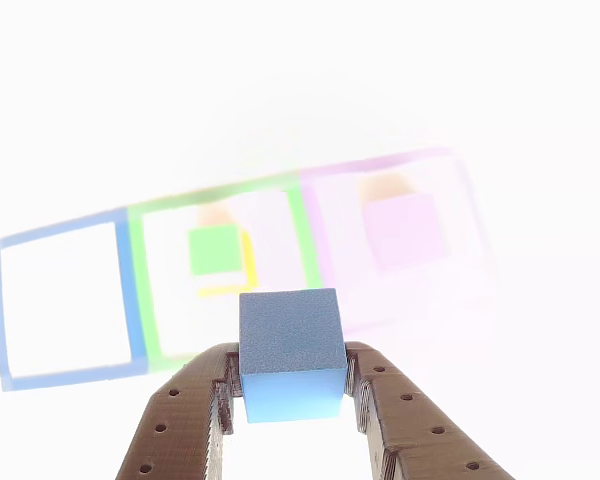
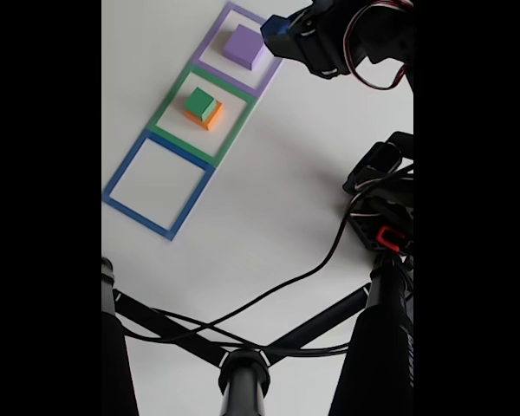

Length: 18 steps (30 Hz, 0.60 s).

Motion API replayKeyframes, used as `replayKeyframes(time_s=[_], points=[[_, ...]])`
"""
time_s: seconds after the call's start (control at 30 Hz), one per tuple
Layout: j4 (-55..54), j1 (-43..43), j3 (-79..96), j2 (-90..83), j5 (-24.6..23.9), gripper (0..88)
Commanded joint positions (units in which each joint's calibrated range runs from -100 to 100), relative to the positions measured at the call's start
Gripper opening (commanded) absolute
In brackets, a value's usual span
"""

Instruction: Tower of hanoi

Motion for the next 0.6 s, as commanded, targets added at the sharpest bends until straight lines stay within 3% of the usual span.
replayKeyframes(time_s=[0.0, 0.23, 0.43, 0.57], points=[[3.21, -2.84, -4.84, -2.37, -1.41, 4.2], [-1.97, -5.43, 1.98, -3.50, -1.24, 4.2], [-21.57, -5.43, 23.34, -6.48, 4.17, 4.3], [-38.25, -5.34, 38.89, -7.61, 4.33, 4.4]])
